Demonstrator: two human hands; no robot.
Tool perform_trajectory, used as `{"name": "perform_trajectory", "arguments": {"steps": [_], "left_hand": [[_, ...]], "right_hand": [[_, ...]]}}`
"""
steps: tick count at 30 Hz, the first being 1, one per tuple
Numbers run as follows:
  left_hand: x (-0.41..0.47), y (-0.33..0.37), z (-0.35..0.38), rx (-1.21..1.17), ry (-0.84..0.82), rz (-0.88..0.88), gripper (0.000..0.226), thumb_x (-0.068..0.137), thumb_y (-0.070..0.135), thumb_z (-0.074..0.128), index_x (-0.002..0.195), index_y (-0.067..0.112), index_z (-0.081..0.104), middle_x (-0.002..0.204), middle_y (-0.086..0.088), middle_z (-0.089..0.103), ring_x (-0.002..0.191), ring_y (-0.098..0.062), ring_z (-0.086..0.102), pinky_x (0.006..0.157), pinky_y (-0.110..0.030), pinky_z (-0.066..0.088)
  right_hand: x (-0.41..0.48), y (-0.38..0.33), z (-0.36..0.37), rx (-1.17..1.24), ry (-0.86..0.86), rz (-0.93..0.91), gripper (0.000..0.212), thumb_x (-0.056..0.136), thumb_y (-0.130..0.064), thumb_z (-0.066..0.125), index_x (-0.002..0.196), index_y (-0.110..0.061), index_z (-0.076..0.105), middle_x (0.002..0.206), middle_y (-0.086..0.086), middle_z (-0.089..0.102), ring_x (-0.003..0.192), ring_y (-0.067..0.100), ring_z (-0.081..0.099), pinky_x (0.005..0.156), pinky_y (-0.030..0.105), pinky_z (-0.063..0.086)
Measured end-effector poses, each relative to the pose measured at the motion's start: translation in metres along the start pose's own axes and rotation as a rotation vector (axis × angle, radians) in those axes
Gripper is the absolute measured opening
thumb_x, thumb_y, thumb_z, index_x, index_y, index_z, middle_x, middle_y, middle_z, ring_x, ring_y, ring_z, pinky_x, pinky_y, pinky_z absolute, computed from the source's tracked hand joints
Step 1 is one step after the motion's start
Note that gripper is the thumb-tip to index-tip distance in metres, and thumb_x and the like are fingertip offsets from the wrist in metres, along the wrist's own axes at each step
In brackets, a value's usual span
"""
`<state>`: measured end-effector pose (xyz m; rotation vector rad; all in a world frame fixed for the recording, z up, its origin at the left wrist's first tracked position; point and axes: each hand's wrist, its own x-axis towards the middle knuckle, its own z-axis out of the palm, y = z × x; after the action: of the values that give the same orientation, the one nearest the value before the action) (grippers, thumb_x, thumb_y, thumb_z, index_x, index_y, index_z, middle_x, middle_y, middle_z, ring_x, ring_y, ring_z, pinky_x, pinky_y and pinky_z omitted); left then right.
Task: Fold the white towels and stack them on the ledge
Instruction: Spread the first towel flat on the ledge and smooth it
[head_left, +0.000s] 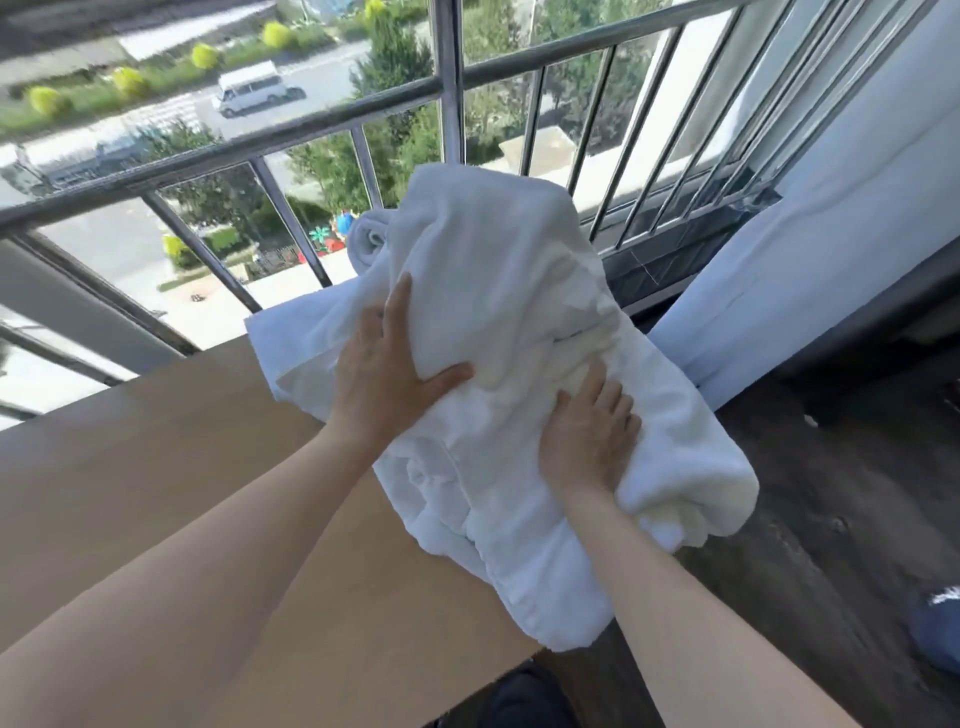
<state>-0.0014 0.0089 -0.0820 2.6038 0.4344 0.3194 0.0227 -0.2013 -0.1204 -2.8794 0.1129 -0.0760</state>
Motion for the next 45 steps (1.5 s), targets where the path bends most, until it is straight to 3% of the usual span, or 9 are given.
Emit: {"name": "perform_trajectory", "arguments": {"steps": [7, 12, 17, 26, 31, 36, 40, 45], "left_hand": [[-0.013, 0.010, 0.001, 0.007, 0.066, -0.017, 0.104, 0.074, 0.076, 0.063, 0.156, 0.031, 0.018, 0.129, -0.013, 0.045, 0.114, -0.035, 0.052, 0.086, -0.052, 0.049], [-0.022, 0.023, -0.003, 0.005, 0.113, -0.040, 0.096, 0.080, 0.062, 0.071, 0.157, 0.027, 0.025, 0.133, -0.011, 0.046, 0.118, -0.032, 0.051, 0.090, -0.050, 0.047], [-0.026, 0.038, -0.010, 0.019, 0.198, -0.012, 0.086, 0.079, 0.052, 0.078, 0.150, 0.023, 0.040, 0.123, -0.014, 0.051, 0.111, -0.034, 0.054, 0.088, -0.047, 0.047], [-0.034, 0.054, -0.039, -0.096, 0.346, 0.025, 0.079, 0.077, 0.059, 0.072, 0.145, 0.031, 0.042, 0.123, -0.003, 0.053, 0.110, -0.019, 0.054, 0.082, -0.032, 0.044], [-0.044, 0.058, -0.068, -0.183, 0.439, -0.006, 0.078, 0.077, 0.058, 0.072, 0.143, 0.033, 0.039, 0.126, -0.002, 0.053, 0.111, -0.011, 0.048, 0.084, -0.030, 0.041], [-0.070, 0.036, -0.118, -0.261, 0.529, -0.062, 0.074, 0.077, 0.055, 0.073, 0.140, 0.038, 0.038, 0.132, 0.002, 0.051, 0.113, -0.002, 0.045, 0.089, -0.027, 0.037], [-0.109, -0.001, -0.164, -0.248, 0.611, -0.084, 0.072, 0.076, 0.061, 0.069, 0.137, 0.040, 0.037, 0.134, 0.002, 0.052, 0.116, -0.013, 0.050, 0.088, -0.029, 0.038], [-0.180, -0.069, -0.219, -0.212, 0.707, -0.121, 0.071, 0.076, 0.061, 0.068, 0.136, 0.037, 0.039, 0.135, 0.003, 0.055, 0.117, -0.011, 0.050, 0.088, -0.029, 0.040]], "right_hand": [[0.002, 0.011, 0.006, 0.251, 0.127, -0.035, 0.037, 0.096, -0.015, 0.062, 0.130, -0.003, 0.057, 0.106, 0.017, 0.061, 0.093, 0.037, 0.055, 0.082, 0.045, 0.045], [0.013, 0.014, -0.003, 0.412, 0.077, -0.008, 0.026, 0.099, -0.014, 0.055, 0.122, -0.002, 0.060, 0.111, 0.020, 0.060, 0.098, 0.040, 0.054, 0.086, 0.047, 0.041], [0.019, 0.008, -0.021, 0.478, 0.085, -0.006, 0.025, 0.103, -0.019, 0.048, 0.112, 0.001, 0.060, 0.110, 0.018, 0.058, 0.100, 0.039, 0.053, 0.081, 0.046, 0.043], [0.011, -0.012, -0.070, 0.714, 0.180, -0.073, 0.021, 0.103, -0.017, 0.049, 0.104, 0.000, 0.061, 0.107, 0.016, 0.061, 0.098, 0.037, 0.056, 0.078, 0.041, 0.040], [0.002, -0.040, -0.107, 0.816, 0.279, -0.196, 0.022, 0.103, -0.017, 0.048, 0.095, -0.002, 0.060, 0.095, 0.012, 0.065, 0.089, 0.031, 0.057, 0.068, 0.024, 0.026], [-0.030, -0.083, -0.138, 0.848, 0.333, -0.365, 0.029, 0.104, -0.020, 0.048, 0.087, 0.002, 0.058, 0.085, 0.014, 0.062, 0.080, 0.033, 0.057, 0.065, 0.029, 0.028], [-0.081, -0.123, -0.148, 0.849, 0.325, -0.469, 0.033, 0.104, -0.023, 0.048, 0.081, -0.001, 0.055, 0.077, 0.011, 0.060, 0.073, 0.030, 0.055, 0.062, 0.030, 0.027], [-0.171, -0.186, -0.145, 0.829, 0.246, -0.552, 0.031, 0.104, -0.030, 0.047, 0.082, -0.009, 0.053, 0.077, 0.007, 0.059, 0.073, 0.030, 0.056, 0.062, 0.035, 0.030]]}}
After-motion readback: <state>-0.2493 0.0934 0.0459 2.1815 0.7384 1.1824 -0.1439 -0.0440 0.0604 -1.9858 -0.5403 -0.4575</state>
